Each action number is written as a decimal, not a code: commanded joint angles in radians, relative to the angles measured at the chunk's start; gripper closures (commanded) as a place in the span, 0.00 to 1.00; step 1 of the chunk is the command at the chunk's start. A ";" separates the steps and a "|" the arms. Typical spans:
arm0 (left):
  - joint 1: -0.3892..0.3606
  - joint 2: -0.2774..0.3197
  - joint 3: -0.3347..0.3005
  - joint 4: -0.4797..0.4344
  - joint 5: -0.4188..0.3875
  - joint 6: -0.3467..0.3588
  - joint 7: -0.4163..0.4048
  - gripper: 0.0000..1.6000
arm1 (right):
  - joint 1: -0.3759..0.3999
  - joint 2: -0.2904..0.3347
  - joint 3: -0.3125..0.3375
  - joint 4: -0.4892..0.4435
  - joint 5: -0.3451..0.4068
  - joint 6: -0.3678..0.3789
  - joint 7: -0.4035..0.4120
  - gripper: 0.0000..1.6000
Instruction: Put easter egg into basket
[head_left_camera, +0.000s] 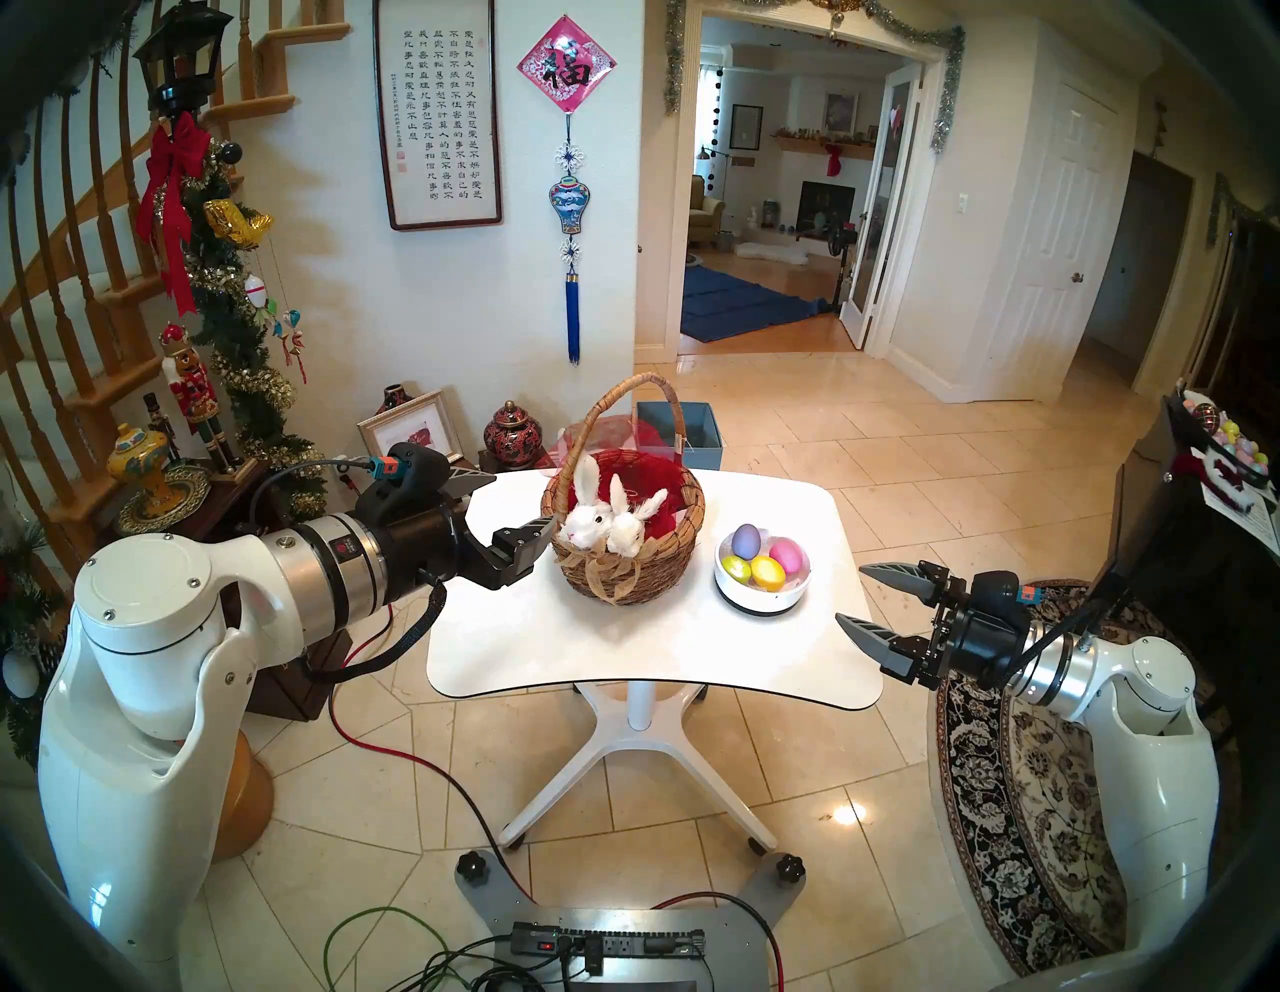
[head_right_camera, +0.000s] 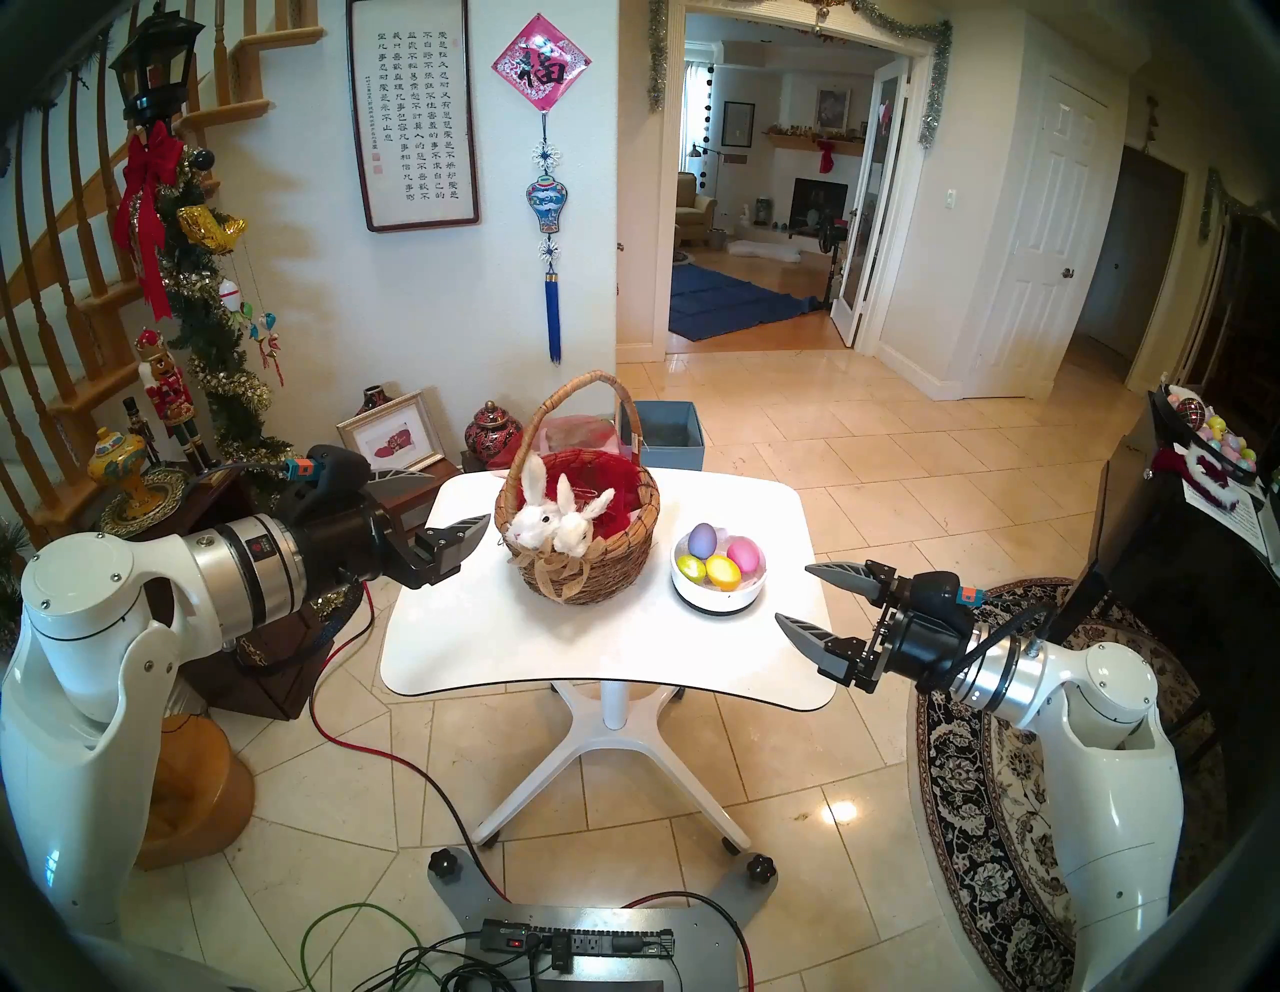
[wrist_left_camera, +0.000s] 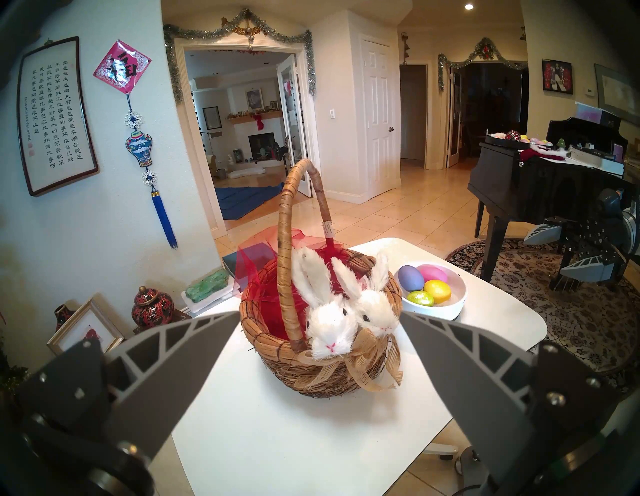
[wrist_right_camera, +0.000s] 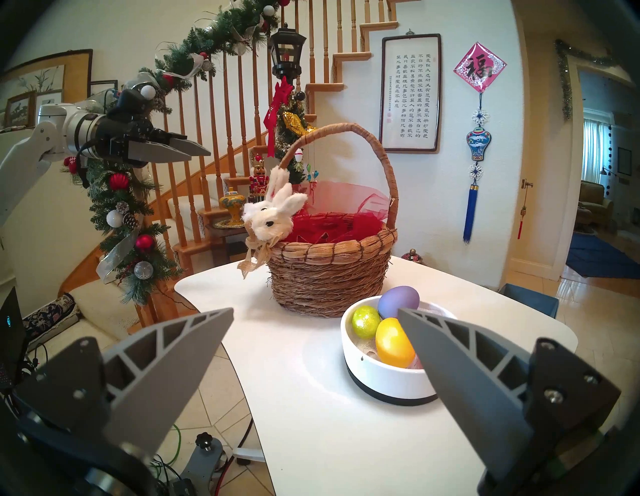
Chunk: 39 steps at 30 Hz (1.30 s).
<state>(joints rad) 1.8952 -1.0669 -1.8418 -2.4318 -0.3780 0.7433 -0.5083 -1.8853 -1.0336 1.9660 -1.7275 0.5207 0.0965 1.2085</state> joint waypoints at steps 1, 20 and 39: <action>-0.006 0.002 -0.002 -0.003 0.000 0.002 0.000 0.00 | 0.072 0.032 -0.026 -0.005 -0.005 0.036 -0.013 0.00; -0.006 -0.002 -0.002 -0.003 0.005 0.002 -0.004 0.00 | 0.242 0.096 -0.135 0.052 -0.069 0.132 -0.078 0.00; -0.007 -0.006 -0.003 -0.003 0.009 0.003 -0.008 0.00 | 0.406 0.102 -0.257 0.142 -0.113 0.192 -0.099 0.00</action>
<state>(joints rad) 1.8947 -1.0743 -1.8424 -2.4315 -0.3684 0.7437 -0.5178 -1.5752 -0.9377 1.7352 -1.5964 0.4126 0.2733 1.1144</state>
